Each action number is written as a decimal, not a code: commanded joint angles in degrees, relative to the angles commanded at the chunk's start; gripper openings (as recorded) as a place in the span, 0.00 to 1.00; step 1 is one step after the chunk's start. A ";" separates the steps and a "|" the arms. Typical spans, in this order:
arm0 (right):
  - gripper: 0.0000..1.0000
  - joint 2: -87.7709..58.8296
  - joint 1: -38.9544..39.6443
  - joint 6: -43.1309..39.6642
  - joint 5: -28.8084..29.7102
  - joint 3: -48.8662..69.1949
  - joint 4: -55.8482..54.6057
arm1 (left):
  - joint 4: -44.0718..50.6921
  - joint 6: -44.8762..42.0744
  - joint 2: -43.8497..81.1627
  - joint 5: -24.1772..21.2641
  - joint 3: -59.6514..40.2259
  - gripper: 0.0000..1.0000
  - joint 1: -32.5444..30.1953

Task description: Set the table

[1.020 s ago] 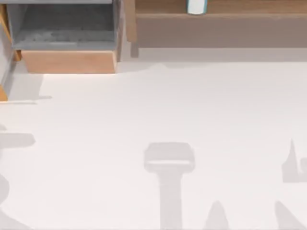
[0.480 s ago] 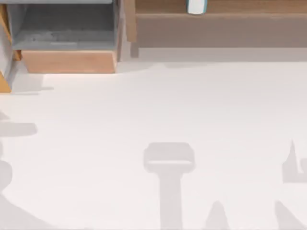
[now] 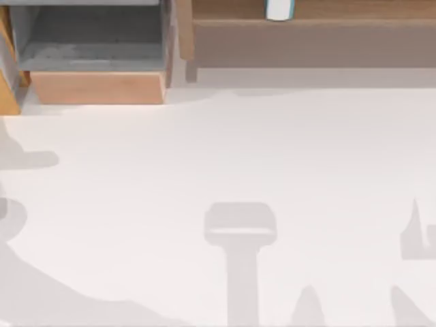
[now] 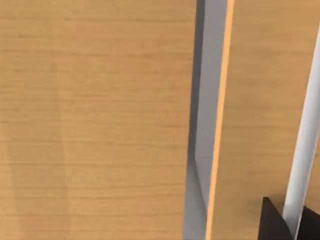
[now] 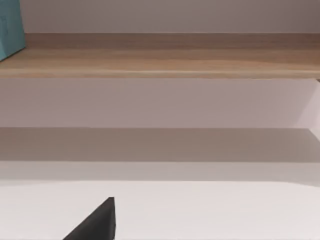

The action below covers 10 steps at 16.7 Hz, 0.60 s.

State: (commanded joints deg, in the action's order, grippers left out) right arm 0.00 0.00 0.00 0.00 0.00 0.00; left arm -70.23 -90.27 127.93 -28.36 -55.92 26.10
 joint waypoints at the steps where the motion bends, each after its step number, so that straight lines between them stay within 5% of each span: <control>1: 1.00 0.00 0.00 0.00 0.00 0.00 0.00 | 0.00 0.00 0.00 0.00 0.00 0.00 0.00; 10: 1.00 0.00 0.00 0.00 0.00 0.00 0.00 | 6.61 0.32 5.75 2.68 -12.65 0.00 -3.03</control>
State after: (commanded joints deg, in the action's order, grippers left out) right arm 0.00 0.00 0.00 0.00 0.00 0.00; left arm -63.61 -89.95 133.68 -25.67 -68.57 23.07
